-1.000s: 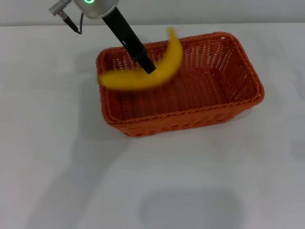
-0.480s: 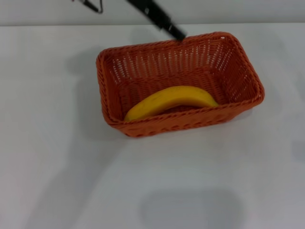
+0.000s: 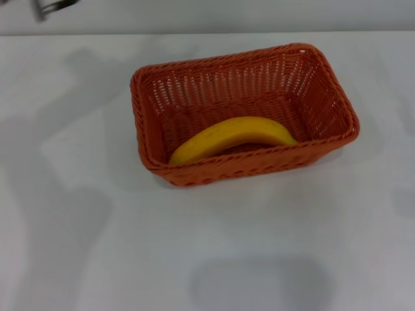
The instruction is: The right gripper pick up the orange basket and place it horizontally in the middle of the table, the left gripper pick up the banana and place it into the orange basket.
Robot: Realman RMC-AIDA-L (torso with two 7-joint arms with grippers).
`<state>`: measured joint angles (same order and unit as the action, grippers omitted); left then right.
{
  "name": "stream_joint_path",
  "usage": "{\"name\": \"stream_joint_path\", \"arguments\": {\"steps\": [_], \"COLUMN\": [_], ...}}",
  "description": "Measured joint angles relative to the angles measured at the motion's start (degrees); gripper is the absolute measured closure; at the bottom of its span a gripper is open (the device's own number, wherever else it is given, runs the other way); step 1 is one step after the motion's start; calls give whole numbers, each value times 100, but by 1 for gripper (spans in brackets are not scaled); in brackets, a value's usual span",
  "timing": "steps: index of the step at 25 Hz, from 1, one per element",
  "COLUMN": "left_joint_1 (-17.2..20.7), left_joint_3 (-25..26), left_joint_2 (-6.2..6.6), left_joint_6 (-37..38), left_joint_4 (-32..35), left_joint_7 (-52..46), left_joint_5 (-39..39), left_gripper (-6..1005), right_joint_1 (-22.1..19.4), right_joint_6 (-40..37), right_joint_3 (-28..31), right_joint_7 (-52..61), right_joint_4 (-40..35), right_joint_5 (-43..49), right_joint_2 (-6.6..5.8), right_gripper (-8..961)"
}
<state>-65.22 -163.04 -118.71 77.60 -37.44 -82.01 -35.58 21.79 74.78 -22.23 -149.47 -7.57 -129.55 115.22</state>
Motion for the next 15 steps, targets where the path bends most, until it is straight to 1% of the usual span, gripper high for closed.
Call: {"name": "stream_joint_path", "arguments": {"steps": [1,2,3,7,11,13,15], "left_joint_1": [358,615,954,2062,2864,3118,3312], "left_joint_3": [0,1,0,3,10,14,16], "left_joint_2": [-6,-3,-1,-9,-21,-26,-30], "left_joint_6": [3,0,0,0,-1,6,16], "left_joint_4": [141,298,540,1572,2559,2836,3028], "left_joint_7": [235,397,656,2018,3253,3579,3703], "left_joint_5": [-639,-1057,-1670,-3792,-5371,-5795,-6016], "left_gripper": [123,123,123,123,123,123,123], "right_joint_1": [14,23,31,64,148,205,273], "right_joint_6": [1,4,5,-13,-52,-141,-246], "right_joint_3": [0,-1,0,-1,-1,-1,-17], "right_joint_7": [-2,-6,-13,-143,-220,-221,-222], "right_joint_4": [0,-1,0,54,153,159,164], "right_joint_5": [0,0,0,2,1,2,8], "right_joint_2": [0,1,2,14,17,17,18], "right_gripper": [96,96,96,96,96,96,96]}}
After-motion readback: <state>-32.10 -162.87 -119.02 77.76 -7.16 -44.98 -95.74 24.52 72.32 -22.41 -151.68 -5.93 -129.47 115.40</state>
